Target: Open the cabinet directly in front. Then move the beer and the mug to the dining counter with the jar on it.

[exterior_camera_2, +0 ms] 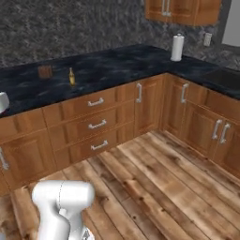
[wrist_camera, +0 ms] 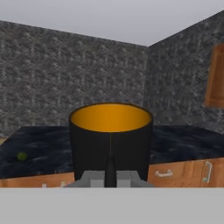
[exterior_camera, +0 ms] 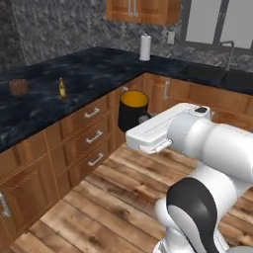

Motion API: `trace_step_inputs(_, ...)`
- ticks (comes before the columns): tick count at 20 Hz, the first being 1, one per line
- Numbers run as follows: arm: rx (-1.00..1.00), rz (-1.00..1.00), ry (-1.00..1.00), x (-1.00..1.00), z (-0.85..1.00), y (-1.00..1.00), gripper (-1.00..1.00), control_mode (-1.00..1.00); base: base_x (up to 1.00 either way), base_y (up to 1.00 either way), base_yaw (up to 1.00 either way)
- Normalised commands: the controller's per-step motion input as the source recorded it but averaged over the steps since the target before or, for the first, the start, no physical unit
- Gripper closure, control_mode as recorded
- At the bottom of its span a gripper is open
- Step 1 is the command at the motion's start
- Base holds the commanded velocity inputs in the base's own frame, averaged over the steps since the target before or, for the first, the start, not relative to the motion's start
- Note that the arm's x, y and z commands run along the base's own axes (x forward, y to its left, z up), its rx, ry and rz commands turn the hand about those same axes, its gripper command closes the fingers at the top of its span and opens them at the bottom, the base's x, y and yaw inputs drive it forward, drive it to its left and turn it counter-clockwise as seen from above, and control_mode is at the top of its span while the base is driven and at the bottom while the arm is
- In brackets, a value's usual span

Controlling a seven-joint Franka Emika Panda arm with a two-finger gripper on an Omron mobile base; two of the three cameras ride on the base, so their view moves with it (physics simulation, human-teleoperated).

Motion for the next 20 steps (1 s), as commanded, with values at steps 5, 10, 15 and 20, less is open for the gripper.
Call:
trace_step_inputs(5, 0.00, 0.00, 0.00, 0.00, 0.00, 0.00, 1.00, 1.00, 1.00, -0.13, 0.25)
trace_step_inputs(10, 0.00, 0.00, 0.00, 0.00, 0.00, 0.00, 1.00, 1.00, 1.00, 0.00, 0.42)
trace_step_inputs(15, 0.00, 0.00, 0.00, 0.00, 0.00, 0.00, 1.00, 1.00, 1.00, -0.15, 0.43)
trace_step_inputs(20, 0.00, 0.00, 0.00, 0.00, 0.00, 0.00, 1.00, 1.00, 1.00, -0.22, 0.17)
